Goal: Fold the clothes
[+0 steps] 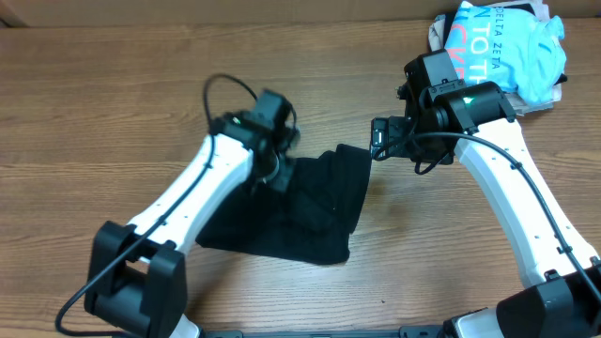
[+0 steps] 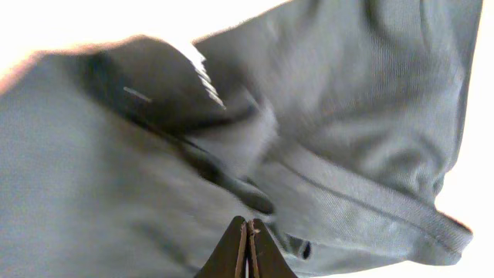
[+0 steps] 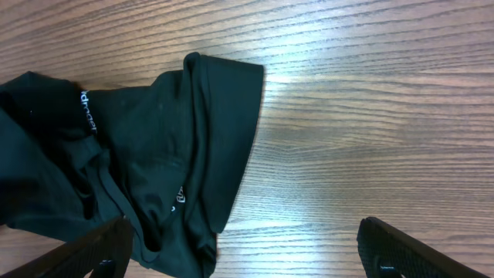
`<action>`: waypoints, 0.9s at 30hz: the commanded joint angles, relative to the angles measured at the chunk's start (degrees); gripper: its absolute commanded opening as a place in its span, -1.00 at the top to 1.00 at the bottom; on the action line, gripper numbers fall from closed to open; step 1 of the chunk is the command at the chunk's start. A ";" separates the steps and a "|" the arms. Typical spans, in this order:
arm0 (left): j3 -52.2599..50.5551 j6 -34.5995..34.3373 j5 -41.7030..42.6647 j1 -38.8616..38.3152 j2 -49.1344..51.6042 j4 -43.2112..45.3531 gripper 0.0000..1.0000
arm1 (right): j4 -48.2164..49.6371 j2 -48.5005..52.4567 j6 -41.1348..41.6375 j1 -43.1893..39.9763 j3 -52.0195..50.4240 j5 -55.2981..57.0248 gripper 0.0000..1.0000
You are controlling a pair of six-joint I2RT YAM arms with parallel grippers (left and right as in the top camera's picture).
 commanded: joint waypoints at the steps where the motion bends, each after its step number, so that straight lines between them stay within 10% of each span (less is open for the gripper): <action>1: 2.49 -0.35 -5.05 2.69 -1.73 -0.70 0.91 | 0.26 0.04 -0.17 -0.17 -0.26 -0.11 -0.93; 27: -0.76 -0.59 -3.37 4.72 15.19 4.94 0.92 | 1.22 0.04 -0.17 -0.17 -0.26 -0.11 -0.94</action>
